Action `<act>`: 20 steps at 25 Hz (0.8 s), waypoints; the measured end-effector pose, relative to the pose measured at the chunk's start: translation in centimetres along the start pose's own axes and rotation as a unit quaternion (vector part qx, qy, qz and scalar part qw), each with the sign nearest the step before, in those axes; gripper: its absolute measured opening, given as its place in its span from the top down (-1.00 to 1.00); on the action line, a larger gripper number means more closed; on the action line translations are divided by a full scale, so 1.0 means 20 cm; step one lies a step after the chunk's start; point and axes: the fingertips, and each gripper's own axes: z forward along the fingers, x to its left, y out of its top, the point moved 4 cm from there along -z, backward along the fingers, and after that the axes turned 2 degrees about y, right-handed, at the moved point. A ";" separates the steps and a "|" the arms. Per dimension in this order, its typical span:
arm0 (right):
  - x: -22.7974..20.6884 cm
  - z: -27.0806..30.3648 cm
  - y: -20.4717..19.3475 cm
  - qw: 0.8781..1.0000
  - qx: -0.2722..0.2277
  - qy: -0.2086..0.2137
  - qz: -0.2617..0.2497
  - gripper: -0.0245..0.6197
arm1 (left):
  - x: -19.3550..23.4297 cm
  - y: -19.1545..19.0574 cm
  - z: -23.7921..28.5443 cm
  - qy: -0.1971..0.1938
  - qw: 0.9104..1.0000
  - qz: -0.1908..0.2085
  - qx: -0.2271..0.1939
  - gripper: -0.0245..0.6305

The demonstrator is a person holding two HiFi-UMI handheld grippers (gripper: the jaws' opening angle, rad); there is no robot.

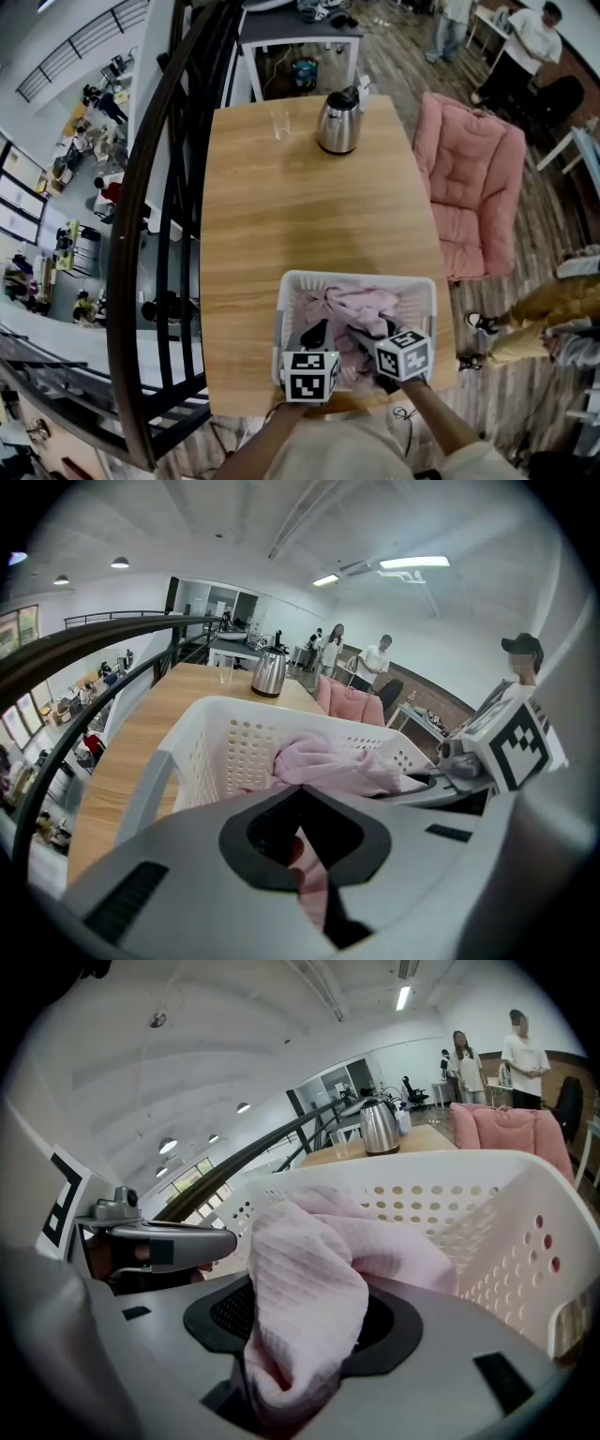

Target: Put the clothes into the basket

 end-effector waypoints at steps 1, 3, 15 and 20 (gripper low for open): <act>-0.01 0.01 -0.01 1.000 0.003 -0.002 -0.002 0.14 | 0.01 0.00 0.00 0.000 1.000 -0.001 0.001 0.93; -0.03 0.03 -0.02 1.000 0.011 -0.007 -0.008 0.14 | 0.02 -0.01 0.00 -0.001 1.000 -0.003 0.000 0.93; -0.12 0.18 -0.06 0.999 0.033 -0.034 -0.021 0.14 | 0.09 -0.01 0.12 0.006 1.000 0.026 0.012 0.93; -0.14 0.20 -0.07 0.998 0.040 -0.040 -0.020 0.14 | 0.11 -0.01 0.18 0.007 0.999 0.031 0.026 0.93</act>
